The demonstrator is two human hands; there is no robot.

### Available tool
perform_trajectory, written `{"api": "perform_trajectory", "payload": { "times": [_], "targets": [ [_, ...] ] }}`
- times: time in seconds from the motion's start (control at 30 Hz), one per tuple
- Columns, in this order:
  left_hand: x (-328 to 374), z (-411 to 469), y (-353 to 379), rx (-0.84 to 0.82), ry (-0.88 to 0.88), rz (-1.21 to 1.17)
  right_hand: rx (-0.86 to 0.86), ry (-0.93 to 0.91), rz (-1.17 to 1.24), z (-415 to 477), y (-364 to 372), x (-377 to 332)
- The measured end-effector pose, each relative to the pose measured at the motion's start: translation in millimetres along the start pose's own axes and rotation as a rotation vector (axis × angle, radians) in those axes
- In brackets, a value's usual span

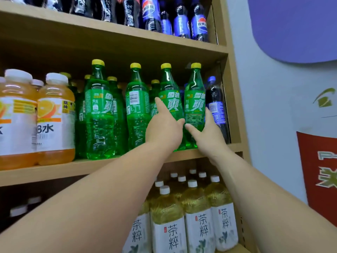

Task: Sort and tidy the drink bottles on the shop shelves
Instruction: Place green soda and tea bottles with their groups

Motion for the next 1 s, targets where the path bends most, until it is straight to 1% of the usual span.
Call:
{"api": "perform_trajectory", "payload": {
  "times": [0.1, 0.2, 0.3, 0.43, 0.5, 0.57, 0.63, 0.67, 0.7, 0.77, 0.83, 0.93, 1.0],
  "targets": [
    [-0.4, -0.7, 6.8, 0.033, 0.046, 0.078, -0.061, -0.013, -0.091, 2.5, 3.8, 2.0],
    [-1.0, -0.6, 11.2, 0.044, 0.084, 0.092, -0.094, -0.029, -0.136, 3.8, 3.5, 1.1],
    [-0.7, -4.1, 12.8, 0.032, 0.188, 0.147, -0.113, -0.027, -0.149, 2.5, 2.0, 0.0],
    [2.5, -14.4, 8.3, 0.03, 0.344, 0.31, -0.132, -0.021, -0.137, 0.8, -0.3, -1.9],
    [3.0, -21.7, -2.5, 0.029, 0.443, 0.363, -0.143, -0.008, -0.119, -0.5, -1.2, -2.7],
    [-1.2, -31.1, -18.6, 0.042, 0.6, 0.386, -0.166, 0.046, -0.054, -0.5, -3.7, -6.0],
    [-11.5, -38.9, -41.1, 0.121, 0.754, 0.358, -0.196, 0.132, 0.059, -2.1, -5.9, -12.1],
    [-19.8, -39.4, -53.7, 0.196, 0.788, 0.344, -0.203, 0.149, 0.097, -2.3, -5.7, -13.3],
    [-30.7, -37.2, -66.5, 0.279, 0.783, 0.327, -0.205, 0.141, 0.102, -2.6, -4.8, -14.2],
    [-58.3, -27.2, -90.5, 0.406, 0.696, 0.307, -0.208, 0.084, 0.055, -4.9, -1.9, -16.9],
    [-84.9, -14.7, -108.4, 0.46, 0.562, 0.319, -0.219, 0.017, 0.011, -8.6, 2.5, -20.7],
    [-113.2, -5.7, -115.0, 0.4, 0.374, 0.351, -0.254, -0.053, -0.023, -11.8, 10.1, -25.8],
    [-120.1, -7.2, -112.9, 0.355, 0.337, 0.361, -0.291, -0.057, -0.058, -11.3, 17.1, -26.7]
  ]
}}
Point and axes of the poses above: each hand's wrist, its own z-axis towards the middle knuckle, its own y-axis out of the palm, x = y × z, the point moved 2 cm from there along z, towards the middle knuckle, and after that the axes turned 15 degrees about x, right-handed, at the moved point
